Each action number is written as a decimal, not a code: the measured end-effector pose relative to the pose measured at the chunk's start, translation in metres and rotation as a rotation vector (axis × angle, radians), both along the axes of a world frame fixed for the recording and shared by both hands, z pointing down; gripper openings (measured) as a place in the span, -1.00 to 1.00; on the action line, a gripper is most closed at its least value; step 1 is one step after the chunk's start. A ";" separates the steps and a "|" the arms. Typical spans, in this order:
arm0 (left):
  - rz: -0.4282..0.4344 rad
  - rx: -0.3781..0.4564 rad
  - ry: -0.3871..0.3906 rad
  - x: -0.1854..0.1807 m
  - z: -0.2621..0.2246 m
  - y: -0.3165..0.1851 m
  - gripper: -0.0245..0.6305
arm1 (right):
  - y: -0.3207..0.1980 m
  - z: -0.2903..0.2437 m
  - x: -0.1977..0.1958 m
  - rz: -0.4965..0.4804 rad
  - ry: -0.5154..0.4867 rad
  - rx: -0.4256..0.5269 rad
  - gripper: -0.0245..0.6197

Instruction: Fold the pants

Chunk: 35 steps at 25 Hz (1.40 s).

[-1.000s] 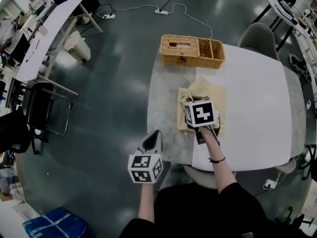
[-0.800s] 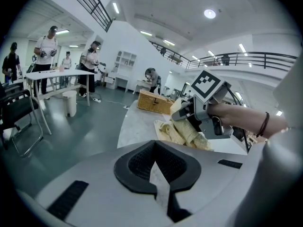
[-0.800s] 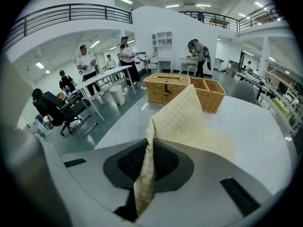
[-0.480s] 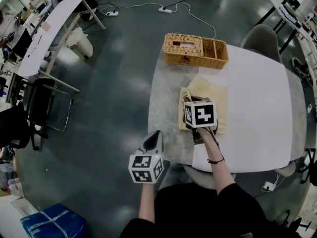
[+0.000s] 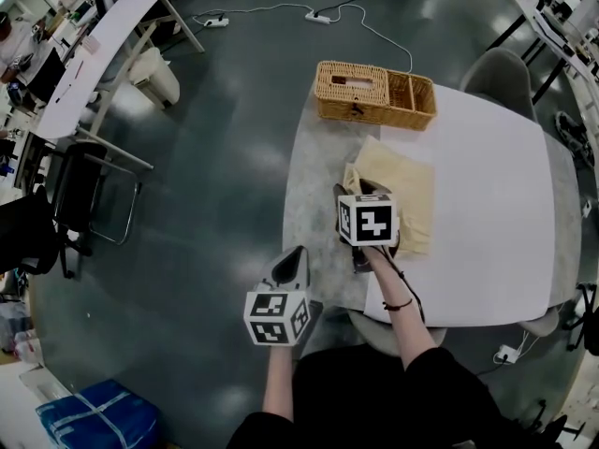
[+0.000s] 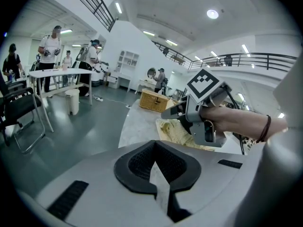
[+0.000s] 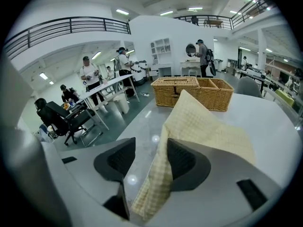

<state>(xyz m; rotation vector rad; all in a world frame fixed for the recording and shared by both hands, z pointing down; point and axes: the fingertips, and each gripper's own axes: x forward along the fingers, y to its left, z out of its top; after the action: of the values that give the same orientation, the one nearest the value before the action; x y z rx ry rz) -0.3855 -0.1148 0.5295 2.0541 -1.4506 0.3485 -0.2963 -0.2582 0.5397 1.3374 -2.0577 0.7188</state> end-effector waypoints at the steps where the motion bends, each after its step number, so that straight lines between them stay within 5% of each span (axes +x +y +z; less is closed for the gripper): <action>1: 0.000 0.000 0.001 0.000 0.000 0.001 -0.90 | 0.000 0.000 -0.002 0.004 0.004 0.013 -0.35; 21: 0.044 0.035 -0.002 0.008 -0.012 -0.002 -0.90 | 0.007 -0.029 -0.003 0.014 -0.086 0.100 -0.30; 28: 0.053 0.050 -0.016 0.020 -0.021 -0.004 -0.90 | 0.021 -0.047 0.006 -0.054 -0.205 0.088 -0.79; 35: 0.064 0.102 -0.034 0.042 -0.044 -0.010 -0.90 | 0.036 -0.078 0.044 -0.125 -0.372 0.158 -0.87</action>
<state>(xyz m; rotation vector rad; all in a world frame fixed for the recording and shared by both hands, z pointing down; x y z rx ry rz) -0.3434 -0.1247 0.4854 2.1891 -1.4522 0.3436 -0.2520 -0.2223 0.4613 1.2143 -2.5137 0.8128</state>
